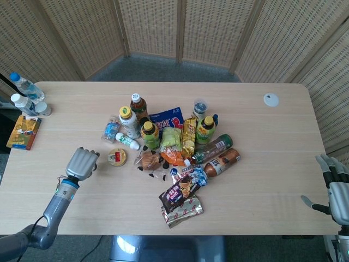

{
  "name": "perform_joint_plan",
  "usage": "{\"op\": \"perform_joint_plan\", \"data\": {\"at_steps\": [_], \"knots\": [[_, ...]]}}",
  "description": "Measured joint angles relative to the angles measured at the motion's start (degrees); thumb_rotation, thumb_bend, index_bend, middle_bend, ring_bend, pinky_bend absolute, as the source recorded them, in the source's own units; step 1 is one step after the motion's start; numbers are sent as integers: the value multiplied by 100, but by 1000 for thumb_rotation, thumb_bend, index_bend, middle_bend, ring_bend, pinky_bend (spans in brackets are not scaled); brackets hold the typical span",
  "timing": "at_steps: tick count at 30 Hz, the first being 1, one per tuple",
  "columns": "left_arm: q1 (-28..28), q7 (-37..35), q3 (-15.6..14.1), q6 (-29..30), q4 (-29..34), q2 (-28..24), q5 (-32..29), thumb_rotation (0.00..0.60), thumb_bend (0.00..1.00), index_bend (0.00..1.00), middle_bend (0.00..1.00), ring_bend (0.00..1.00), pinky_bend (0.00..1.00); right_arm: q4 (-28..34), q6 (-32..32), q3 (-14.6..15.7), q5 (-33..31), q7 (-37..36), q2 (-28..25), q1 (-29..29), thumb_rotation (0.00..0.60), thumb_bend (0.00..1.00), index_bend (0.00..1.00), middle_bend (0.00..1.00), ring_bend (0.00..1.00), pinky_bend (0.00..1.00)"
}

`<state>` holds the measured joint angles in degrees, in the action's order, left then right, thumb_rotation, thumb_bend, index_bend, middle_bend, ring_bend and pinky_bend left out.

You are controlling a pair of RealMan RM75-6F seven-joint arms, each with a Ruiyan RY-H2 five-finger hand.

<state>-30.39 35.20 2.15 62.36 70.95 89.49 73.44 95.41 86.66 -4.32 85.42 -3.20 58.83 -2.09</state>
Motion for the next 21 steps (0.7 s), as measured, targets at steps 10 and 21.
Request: {"op": "perform_joint_plan", "data": {"at_steps": [10,21], "knots": [[-58,416,348,469,1818,-1108,117,600,0,780,654,663,579,43,33,4,35,10,-17,9,585,0,0,0,0,0],[-155,1045,695,834,3198,-2084,120,600,0,780,653,663,577,84,79,4,60,6,-44,27,589,0,0,0,0,0]]}}
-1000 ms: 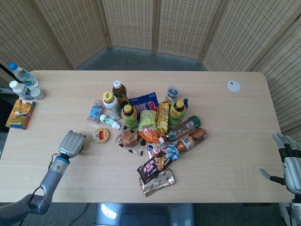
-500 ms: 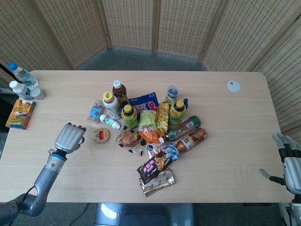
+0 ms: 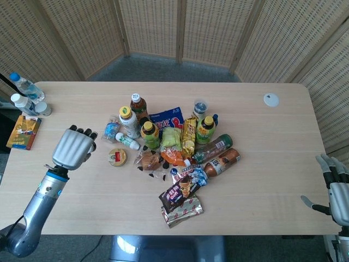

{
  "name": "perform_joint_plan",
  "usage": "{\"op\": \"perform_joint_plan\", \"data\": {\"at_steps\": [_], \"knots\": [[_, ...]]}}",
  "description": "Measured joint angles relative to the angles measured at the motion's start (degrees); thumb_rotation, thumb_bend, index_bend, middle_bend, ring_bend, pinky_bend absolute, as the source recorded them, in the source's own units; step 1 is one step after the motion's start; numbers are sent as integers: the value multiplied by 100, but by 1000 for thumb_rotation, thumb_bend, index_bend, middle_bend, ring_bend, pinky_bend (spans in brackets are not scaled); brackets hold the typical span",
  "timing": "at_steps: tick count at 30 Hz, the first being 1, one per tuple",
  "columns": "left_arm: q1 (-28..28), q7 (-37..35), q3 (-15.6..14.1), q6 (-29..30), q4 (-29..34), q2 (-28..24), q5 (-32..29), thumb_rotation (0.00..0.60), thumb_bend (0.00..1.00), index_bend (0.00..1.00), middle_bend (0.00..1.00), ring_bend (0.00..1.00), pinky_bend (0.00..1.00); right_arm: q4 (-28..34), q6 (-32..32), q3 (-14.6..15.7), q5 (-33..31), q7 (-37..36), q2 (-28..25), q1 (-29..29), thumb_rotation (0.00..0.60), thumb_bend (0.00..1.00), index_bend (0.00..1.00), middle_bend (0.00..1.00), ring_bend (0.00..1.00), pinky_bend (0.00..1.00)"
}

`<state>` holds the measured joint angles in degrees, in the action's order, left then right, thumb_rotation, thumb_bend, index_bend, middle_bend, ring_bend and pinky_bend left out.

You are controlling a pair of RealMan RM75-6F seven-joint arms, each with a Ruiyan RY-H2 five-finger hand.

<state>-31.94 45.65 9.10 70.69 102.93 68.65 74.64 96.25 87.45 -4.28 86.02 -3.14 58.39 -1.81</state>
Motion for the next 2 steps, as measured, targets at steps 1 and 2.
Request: {"op": "perform_joint_plan", "data": {"at_steps": [1,2], "knots": [[-4,16,8,12,38,-34,-19,600,0,780,653,663,577,1,3,0,1,-1,-2,1,589,0,0,0,0,0],[-7,23,11,19,56,-50,-31,600,0,780,653,662,576,1,4,-1,2,-2,-4,2,588,0,0,0,0,0]]}}
